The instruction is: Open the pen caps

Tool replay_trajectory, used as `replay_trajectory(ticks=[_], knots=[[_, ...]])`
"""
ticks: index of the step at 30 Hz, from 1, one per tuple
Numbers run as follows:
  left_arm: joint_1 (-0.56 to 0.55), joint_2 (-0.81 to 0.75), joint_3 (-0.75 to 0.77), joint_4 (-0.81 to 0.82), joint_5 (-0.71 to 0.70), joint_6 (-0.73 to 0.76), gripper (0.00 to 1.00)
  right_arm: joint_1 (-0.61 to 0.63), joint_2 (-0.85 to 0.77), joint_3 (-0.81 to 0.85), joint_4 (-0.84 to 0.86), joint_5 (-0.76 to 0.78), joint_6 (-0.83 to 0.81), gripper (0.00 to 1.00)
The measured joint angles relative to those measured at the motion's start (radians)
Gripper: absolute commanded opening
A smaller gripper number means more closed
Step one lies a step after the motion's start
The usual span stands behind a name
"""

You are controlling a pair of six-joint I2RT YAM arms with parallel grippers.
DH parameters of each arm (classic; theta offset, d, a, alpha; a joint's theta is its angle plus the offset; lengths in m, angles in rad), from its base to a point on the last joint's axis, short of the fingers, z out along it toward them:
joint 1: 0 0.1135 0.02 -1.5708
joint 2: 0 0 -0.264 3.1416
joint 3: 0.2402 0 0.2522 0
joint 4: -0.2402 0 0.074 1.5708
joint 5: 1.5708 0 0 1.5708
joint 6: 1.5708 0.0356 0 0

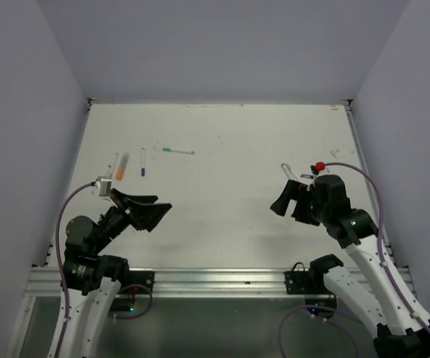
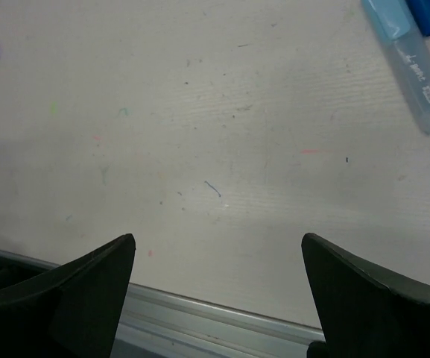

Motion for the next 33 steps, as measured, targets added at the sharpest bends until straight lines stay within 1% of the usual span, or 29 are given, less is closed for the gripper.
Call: replay_trajectory(ticks=[5,7,10,12,14,16,19,23,26,27,29,33], knots=[[0.000,0.069,0.035,-0.106,-0.044,0.045,1.00,0.000,0.164,0.031,0.010,0.078,-0.040,0.99],[0.000,0.096,0.054,-0.136,-0.068,0.060,1.00,0.000,0.238,0.050,0.019,0.087,-0.057,0.99],[0.000,0.140,0.079,-0.179,-0.133,0.072,1.00,0.000,0.350,0.089,0.049,0.100,-0.069,0.99],[0.000,0.198,0.099,-0.183,-0.180,0.076,1.00,0.000,0.412,0.116,0.074,0.104,-0.070,0.99],[0.000,0.302,0.142,-0.193,-0.228,0.093,1.00,0.000,0.446,0.124,0.106,0.101,-0.070,0.99],[0.000,0.440,0.214,-0.216,-0.281,0.103,1.00,0.000,0.457,0.124,0.130,0.075,-0.076,0.99],[0.000,0.649,0.319,-0.204,-0.376,0.112,1.00,0.000,0.473,0.131,0.150,0.037,-0.087,0.99],[-0.004,0.844,0.408,-0.195,-0.457,0.117,1.00,0.000,0.496,0.146,0.152,0.019,-0.091,0.99],[-0.035,1.048,0.547,-0.196,-0.535,0.137,0.97,0.000,0.483,0.147,0.153,0.022,-0.096,0.99],[-0.054,1.117,0.597,-0.190,-0.570,0.147,0.93,0.000,0.474,0.147,0.152,0.023,-0.097,0.99],[-0.093,1.241,0.698,-0.190,-0.627,0.175,0.91,0.000,0.456,0.147,0.153,0.024,-0.101,0.99],[-0.138,1.415,0.857,-0.172,-0.654,0.216,0.88,0.000,0.436,0.149,0.153,0.024,-0.114,0.99]])
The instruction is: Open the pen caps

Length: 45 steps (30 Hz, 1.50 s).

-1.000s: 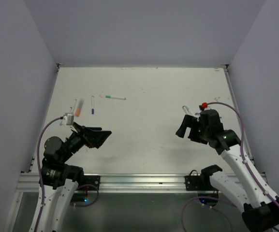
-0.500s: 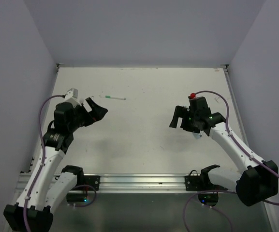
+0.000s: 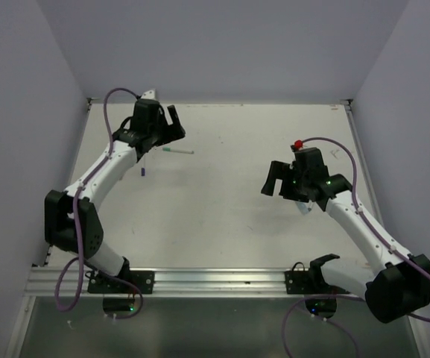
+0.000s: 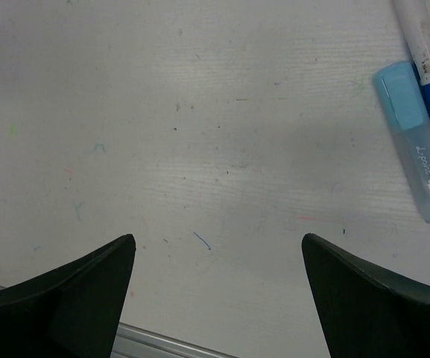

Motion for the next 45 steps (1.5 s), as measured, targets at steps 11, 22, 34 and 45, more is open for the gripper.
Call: replay_trajectory(ticks=[11,22,34,45], knots=[[-0.006,0.480,0.389,0.029,0.087,0.012,0.58,0.000,-0.008,0.019,-0.029,0.024,-0.039,0.99],[-0.007,0.631,0.470,0.034,0.139,0.011,0.56,0.000,-0.123,0.024,-0.045,0.041,-0.046,0.99],[-0.011,0.731,0.473,0.037,0.167,0.011,0.59,0.000,-0.129,0.024,-0.069,0.060,-0.060,0.99],[-0.011,0.639,0.307,0.066,0.184,0.011,0.60,0.000,-0.102,0.028,-0.066,0.057,-0.060,0.99]])
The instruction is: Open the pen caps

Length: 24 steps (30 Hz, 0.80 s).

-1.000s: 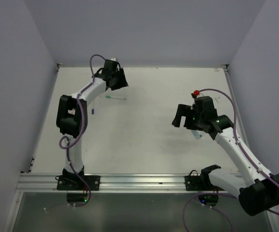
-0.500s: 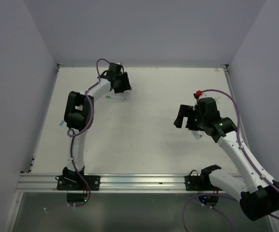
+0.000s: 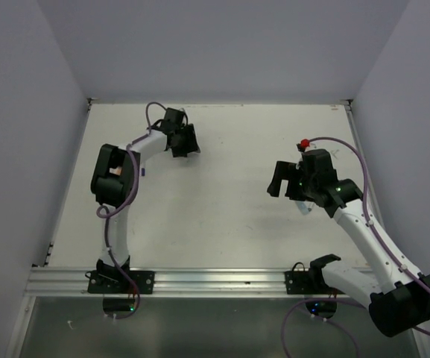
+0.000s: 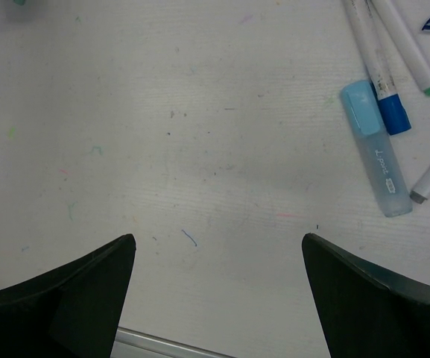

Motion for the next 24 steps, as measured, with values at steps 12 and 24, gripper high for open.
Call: replay_trajectory(ticks=[12,24], knots=[[0.000,-0.235,-0.242,-0.027,-0.041,0.095,0.65,0.000,0.002,0.000,0.003,-0.003,-0.003,0.99],[0.000,-0.468,-0.303,-0.049,-0.229,0.129,0.67,0.000,0.005,0.000,0.023,-0.006,-0.007,0.99]])
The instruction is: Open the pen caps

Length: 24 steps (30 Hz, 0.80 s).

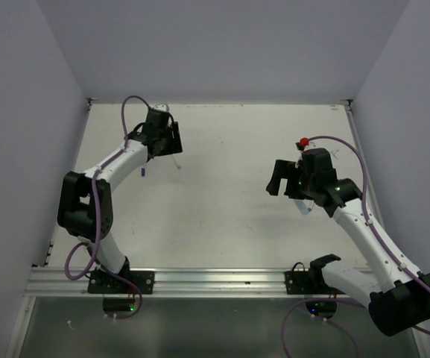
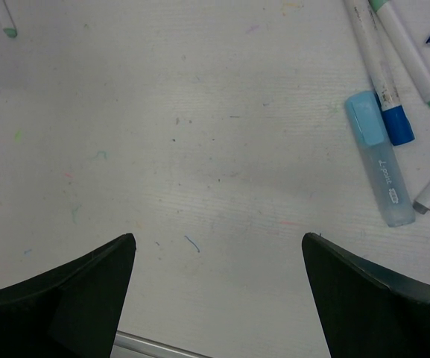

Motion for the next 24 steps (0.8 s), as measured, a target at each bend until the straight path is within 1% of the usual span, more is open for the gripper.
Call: replay_trajectory(ticks=[2,6,11,17,24], knots=[[0.000,0.027,0.000,-0.012,-0.033,-0.008,0.62,0.000,0.004,0.000,0.008,-0.001,0.000,0.99],[0.000,0.084,0.004,-0.031,-0.061,-0.026,0.63,0.000,0.017,0.000,0.016,-0.002,0.000,0.99],[0.000,0.153,0.055,-0.052,-0.068,-0.049,0.64,0.000,0.016,0.000,0.015,-0.002,0.000,0.99],[0.000,0.203,0.072,-0.049,-0.072,-0.077,0.64,0.000,0.016,0.000,0.013,-0.001,0.000,0.99],[-0.008,0.243,0.071,-0.049,-0.113,-0.085,0.62,0.000,0.000,0.000,0.008,-0.001,0.000,0.99]])
